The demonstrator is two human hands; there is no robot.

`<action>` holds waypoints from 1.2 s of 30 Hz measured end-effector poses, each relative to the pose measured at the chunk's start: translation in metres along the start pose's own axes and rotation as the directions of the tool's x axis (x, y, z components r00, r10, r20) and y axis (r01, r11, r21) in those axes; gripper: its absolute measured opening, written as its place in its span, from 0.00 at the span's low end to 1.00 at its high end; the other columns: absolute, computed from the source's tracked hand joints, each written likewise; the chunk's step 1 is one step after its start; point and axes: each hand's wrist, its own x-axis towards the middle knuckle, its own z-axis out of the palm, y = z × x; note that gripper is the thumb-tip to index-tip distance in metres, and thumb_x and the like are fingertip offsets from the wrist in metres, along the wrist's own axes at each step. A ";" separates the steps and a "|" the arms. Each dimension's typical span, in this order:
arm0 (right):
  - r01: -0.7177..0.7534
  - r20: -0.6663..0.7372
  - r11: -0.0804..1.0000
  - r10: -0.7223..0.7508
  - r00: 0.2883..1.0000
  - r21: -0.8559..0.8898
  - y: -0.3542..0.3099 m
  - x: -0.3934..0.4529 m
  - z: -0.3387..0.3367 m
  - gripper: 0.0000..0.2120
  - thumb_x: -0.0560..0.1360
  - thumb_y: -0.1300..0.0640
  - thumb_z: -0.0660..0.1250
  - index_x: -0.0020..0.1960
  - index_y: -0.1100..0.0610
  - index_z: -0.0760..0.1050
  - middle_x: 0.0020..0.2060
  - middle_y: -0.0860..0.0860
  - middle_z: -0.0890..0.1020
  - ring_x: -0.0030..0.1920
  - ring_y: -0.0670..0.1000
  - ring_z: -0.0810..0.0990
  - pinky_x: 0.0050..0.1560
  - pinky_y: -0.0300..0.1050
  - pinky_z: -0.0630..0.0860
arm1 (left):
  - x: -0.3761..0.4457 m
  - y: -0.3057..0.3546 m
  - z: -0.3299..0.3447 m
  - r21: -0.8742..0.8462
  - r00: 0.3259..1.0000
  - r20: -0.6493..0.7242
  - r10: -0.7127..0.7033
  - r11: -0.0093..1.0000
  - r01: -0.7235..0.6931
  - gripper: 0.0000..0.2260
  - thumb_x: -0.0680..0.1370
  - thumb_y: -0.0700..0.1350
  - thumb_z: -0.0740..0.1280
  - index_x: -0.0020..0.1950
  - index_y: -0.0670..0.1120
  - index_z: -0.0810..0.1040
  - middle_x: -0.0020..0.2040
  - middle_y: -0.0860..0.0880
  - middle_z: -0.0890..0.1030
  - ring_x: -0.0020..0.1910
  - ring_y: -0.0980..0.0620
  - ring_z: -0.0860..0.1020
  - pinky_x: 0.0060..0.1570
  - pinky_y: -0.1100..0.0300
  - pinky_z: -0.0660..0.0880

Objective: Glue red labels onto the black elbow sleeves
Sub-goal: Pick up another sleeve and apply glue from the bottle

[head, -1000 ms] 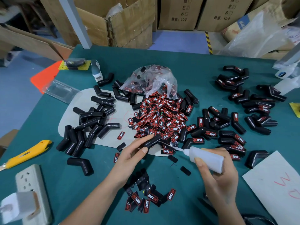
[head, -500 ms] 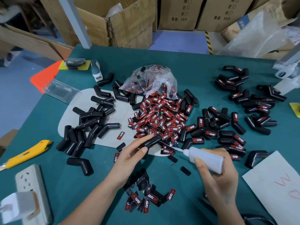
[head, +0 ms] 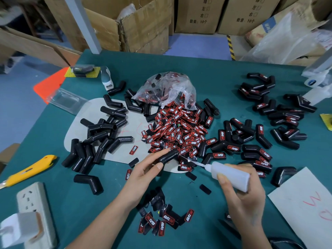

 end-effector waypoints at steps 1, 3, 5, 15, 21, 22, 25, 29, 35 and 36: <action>0.002 0.007 1.000 -0.002 1.000 -0.004 0.000 0.000 0.000 0.12 0.72 0.44 0.70 0.52 0.30 0.76 0.48 0.35 0.80 0.48 0.39 0.80 0.44 0.26 0.72 | 0.000 0.000 0.000 -0.001 1.000 0.003 -0.001 1.000 0.001 0.17 0.86 0.43 0.65 0.72 0.60 0.80 0.70 0.54 0.81 0.70 0.54 0.76 0.68 0.59 0.70; 0.014 0.016 1.000 -0.013 1.000 -0.017 0.000 -0.001 0.000 0.12 0.72 0.44 0.70 0.52 0.30 0.76 0.48 0.35 0.80 0.47 0.39 0.80 0.44 0.26 0.72 | 0.000 -0.001 0.000 -0.012 1.000 0.001 -0.006 1.000 0.006 0.18 0.84 0.46 0.65 0.72 0.60 0.80 0.71 0.54 0.80 0.71 0.54 0.76 0.69 0.58 0.69; 0.008 0.006 1.000 -0.008 1.000 -0.009 0.001 0.000 -0.001 0.12 0.72 0.44 0.70 0.52 0.29 0.76 0.48 0.35 0.80 0.47 0.38 0.80 0.43 0.26 0.72 | 0.001 -0.003 -0.001 -0.022 1.000 -0.002 -0.010 1.000 0.010 0.18 0.83 0.47 0.65 0.72 0.59 0.80 0.71 0.54 0.80 0.72 0.52 0.76 0.70 0.55 0.68; 0.015 0.057 0.999 -0.016 0.998 0.030 0.006 -0.003 0.002 0.12 0.72 0.45 0.72 0.53 0.32 0.77 0.48 0.38 0.81 0.47 0.41 0.81 0.45 0.29 0.73 | 0.002 -0.006 -0.001 -0.012 1.000 0.006 -0.008 1.000 0.008 0.18 0.84 0.47 0.66 0.73 0.59 0.79 0.71 0.52 0.80 0.73 0.52 0.75 0.71 0.53 0.67; 0.028 0.084 0.999 -0.029 0.996 0.016 0.007 -0.005 0.005 0.13 0.72 0.46 0.72 0.55 0.32 0.77 0.48 0.36 0.80 0.47 0.42 0.81 0.45 0.30 0.74 | 0.001 -0.003 0.000 -0.012 1.000 0.015 -0.009 1.000 0.009 0.18 0.83 0.46 0.66 0.72 0.60 0.79 0.71 0.53 0.81 0.72 0.53 0.76 0.69 0.57 0.68; 0.031 0.084 0.999 -0.032 0.996 0.018 0.007 -0.005 0.004 0.13 0.73 0.46 0.72 0.55 0.32 0.77 0.48 0.36 0.80 0.47 0.42 0.81 0.45 0.30 0.74 | 0.001 -0.003 0.000 -0.013 1.000 0.015 -0.008 1.000 0.008 0.18 0.83 0.46 0.66 0.72 0.60 0.79 0.71 0.53 0.81 0.72 0.53 0.76 0.70 0.57 0.68; 0.027 0.080 0.999 -0.030 0.996 0.035 0.008 -0.004 0.004 0.14 0.73 0.46 0.72 0.55 0.31 0.77 0.48 0.35 0.80 0.47 0.43 0.81 0.44 0.32 0.75 | 0.000 -0.002 0.000 -0.007 1.000 0.016 -0.004 1.000 0.004 0.18 0.83 0.46 0.66 0.72 0.60 0.80 0.71 0.53 0.81 0.72 0.53 0.76 0.70 0.57 0.68; 0.042 0.087 0.999 -0.044 0.995 0.022 0.007 -0.004 0.006 0.14 0.73 0.46 0.72 0.55 0.30 0.76 0.48 0.34 0.80 0.47 0.41 0.81 0.44 0.29 0.74 | 0.000 -0.002 0.001 0.003 1.000 0.019 -0.005 1.000 0.005 0.18 0.83 0.46 0.66 0.72 0.59 0.80 0.70 0.52 0.81 0.72 0.52 0.76 0.72 0.55 0.68; 0.048 0.098 0.999 -0.049 0.994 0.009 0.007 -0.004 0.005 0.15 0.73 0.46 0.72 0.55 0.31 0.77 0.49 0.34 0.80 0.48 0.40 0.81 0.45 0.27 0.73 | 0.000 -0.001 0.001 0.006 1.000 0.024 -0.005 1.000 0.005 0.18 0.83 0.48 0.66 0.72 0.61 0.79 0.70 0.53 0.81 0.72 0.53 0.76 0.71 0.55 0.67; 0.049 0.095 0.999 -0.050 0.994 0.013 0.007 -0.004 0.004 0.15 0.73 0.46 0.72 0.55 0.30 0.76 0.48 0.34 0.80 0.48 0.40 0.81 0.44 0.28 0.73 | 0.000 -0.001 0.001 0.000 1.000 0.024 -0.005 1.000 0.005 0.18 0.83 0.48 0.66 0.72 0.61 0.79 0.71 0.53 0.81 0.72 0.53 0.75 0.72 0.54 0.67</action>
